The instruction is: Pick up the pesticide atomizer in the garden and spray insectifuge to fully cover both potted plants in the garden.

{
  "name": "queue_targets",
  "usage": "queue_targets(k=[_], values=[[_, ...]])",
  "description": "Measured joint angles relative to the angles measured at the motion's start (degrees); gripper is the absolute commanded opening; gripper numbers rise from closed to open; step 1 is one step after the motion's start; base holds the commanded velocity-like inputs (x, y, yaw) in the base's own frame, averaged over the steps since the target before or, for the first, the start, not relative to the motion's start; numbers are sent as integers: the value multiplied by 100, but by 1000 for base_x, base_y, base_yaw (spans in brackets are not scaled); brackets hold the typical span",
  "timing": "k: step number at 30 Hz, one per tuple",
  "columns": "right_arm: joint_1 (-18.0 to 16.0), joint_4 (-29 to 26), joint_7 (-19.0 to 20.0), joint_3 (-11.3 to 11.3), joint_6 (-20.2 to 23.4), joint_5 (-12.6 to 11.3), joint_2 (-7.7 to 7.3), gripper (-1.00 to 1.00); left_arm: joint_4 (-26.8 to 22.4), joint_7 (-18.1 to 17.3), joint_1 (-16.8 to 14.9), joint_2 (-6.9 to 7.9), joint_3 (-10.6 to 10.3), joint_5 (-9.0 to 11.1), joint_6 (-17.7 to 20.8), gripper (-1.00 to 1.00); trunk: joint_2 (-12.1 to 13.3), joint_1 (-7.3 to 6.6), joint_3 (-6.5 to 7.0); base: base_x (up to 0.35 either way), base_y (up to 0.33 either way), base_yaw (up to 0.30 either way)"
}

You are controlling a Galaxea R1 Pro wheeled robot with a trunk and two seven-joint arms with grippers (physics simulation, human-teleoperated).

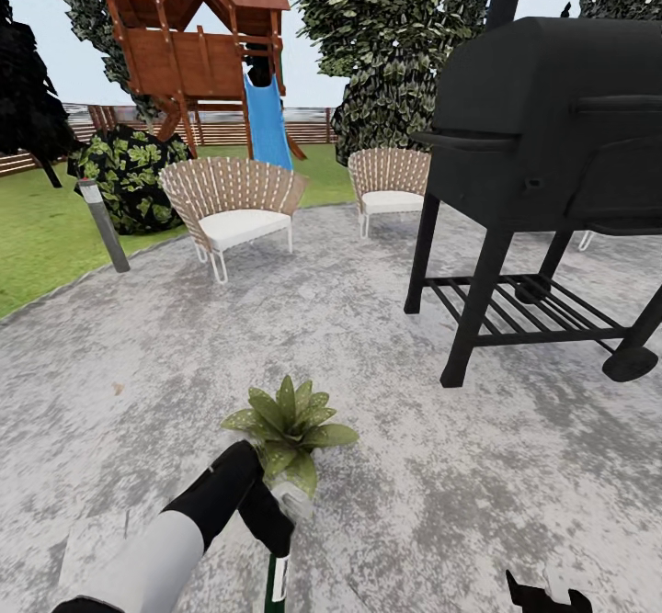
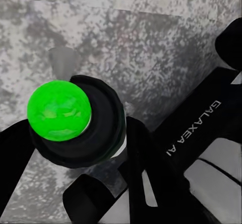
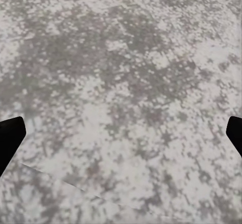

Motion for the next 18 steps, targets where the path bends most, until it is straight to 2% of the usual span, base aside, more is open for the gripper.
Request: queue_targets(k=[5,6,8,14,18], values=[[0,0,0,2,0,0,0,100,8,507,201,-3,91,65,-59,-100,0,0,1,0,0,0],[0,0,0,2,0,0,5,100,50,556,213,-55,94,260,-474,-100,0,0,1,0,0,0],[0,0,0,2,0,0,7,100,57,563,214,-63,93,337,-574,-100,0,0,1,37,0,0],[1,-1,4,2,1,-1,8,100,63,577,221,-10,94,356,-605,-100,0,-1,1,72,0,-119],[0,0,9,3,1,-1,49,100,59,585,257,2,87,358,-611,-100,0,0,1,2,0,-15]])
